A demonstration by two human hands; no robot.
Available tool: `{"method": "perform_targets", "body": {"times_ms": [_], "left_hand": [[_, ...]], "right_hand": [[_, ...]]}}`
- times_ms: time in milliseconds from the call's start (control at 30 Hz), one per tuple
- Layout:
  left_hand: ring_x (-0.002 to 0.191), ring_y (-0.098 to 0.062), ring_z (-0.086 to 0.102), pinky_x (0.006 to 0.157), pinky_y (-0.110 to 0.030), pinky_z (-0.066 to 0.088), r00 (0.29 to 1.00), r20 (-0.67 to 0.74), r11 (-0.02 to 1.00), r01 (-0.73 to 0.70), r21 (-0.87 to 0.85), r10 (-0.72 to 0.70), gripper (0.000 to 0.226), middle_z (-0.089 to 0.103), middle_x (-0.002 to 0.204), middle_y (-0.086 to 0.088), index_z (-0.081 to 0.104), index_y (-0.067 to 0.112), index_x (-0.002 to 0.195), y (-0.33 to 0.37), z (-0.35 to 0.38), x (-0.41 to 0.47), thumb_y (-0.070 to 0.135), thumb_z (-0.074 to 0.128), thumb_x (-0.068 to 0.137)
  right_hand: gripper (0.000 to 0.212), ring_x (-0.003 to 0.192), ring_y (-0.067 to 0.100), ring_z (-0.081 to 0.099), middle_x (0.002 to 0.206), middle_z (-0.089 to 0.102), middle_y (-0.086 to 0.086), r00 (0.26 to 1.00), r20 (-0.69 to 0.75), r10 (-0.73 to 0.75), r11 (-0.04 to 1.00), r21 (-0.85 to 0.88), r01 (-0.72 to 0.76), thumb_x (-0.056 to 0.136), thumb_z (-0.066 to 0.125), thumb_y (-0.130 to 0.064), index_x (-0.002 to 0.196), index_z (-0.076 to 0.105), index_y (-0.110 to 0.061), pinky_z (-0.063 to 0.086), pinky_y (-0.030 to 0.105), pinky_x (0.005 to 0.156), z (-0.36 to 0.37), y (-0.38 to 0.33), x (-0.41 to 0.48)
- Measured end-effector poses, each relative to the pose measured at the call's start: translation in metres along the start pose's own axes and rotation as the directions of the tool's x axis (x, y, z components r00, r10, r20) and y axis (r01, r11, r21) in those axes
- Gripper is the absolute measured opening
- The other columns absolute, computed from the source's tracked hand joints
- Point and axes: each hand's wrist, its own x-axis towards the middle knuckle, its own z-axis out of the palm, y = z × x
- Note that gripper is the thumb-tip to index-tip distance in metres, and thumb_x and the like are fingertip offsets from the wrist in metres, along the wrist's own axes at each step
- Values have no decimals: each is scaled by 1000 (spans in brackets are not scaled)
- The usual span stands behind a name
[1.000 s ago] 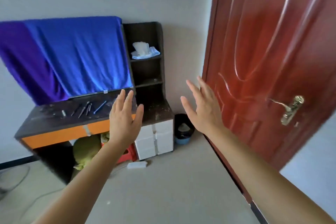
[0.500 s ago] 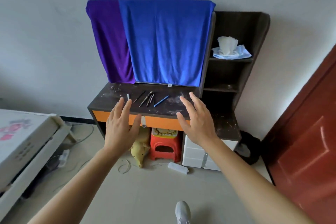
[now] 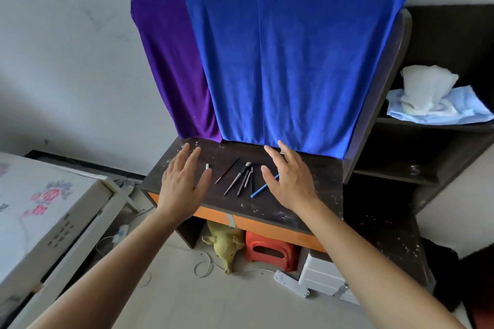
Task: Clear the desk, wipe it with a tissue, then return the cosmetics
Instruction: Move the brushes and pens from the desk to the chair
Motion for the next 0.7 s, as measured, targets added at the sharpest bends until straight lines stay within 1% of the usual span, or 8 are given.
{"method": "perform_targets", "body": {"times_ms": [133,200,300,400,500,600,700], "left_hand": [[149,-26,22,118,-47,22,998,54,999,31,14,-32,59,21,163,-2,32,26,153,-32,21,35,47,47,100],[148,-26,23,118,-47,23,995,92,999,42,6,-42,59,21,163,-3,33,25,153,-48,34,55,47,47,99],[147,-28,25,117,-47,24,992,127,1000,18,-9,-16,59,24,162,-5,36,22,151,-70,54,92,44,50,99],[147,-29,26,117,-47,24,984,178,999,-19,-44,26,59,25,162,-7,38,19,151,-89,78,134,40,53,98],[146,-29,27,116,-46,25,962,259,994,-67,-83,86,59,24,162,-6,39,19,150,-104,103,173,39,54,97],[144,-30,29,116,-47,29,927,344,987,-118,-108,149,59,25,162,-6,41,18,149,-114,130,199,38,56,96],[143,-32,31,115,-47,30,886,433,986,-130,-108,165,59,26,161,-6,41,17,148,-121,159,208,37,57,96]], "right_hand": [[54,142,25,37,157,37,8,995,104,0,1000,0,0,98,49,-46,149,43,-28,38,42,110,41,4,35],[55,143,23,35,159,35,6,987,159,35,999,-9,-34,98,49,-46,150,41,-29,38,41,111,59,8,47],[55,145,20,31,160,31,2,971,219,92,996,-38,-86,99,46,-47,152,38,-32,38,41,112,83,17,65],[55,145,19,32,159,34,1,956,235,176,984,-76,-162,98,48,-46,150,40,-31,39,41,112,104,24,87],[52,142,19,36,155,39,-1,927,221,303,953,-100,-287,98,52,-41,148,43,-30,43,40,108,120,26,104],[51,137,20,41,151,42,-2,892,218,395,918,-133,-374,98,53,-40,147,44,-30,46,39,101,137,27,108],[51,133,20,46,146,47,-4,850,238,469,882,-175,-438,97,55,-41,146,46,-30,44,37,100,153,31,105]]}}
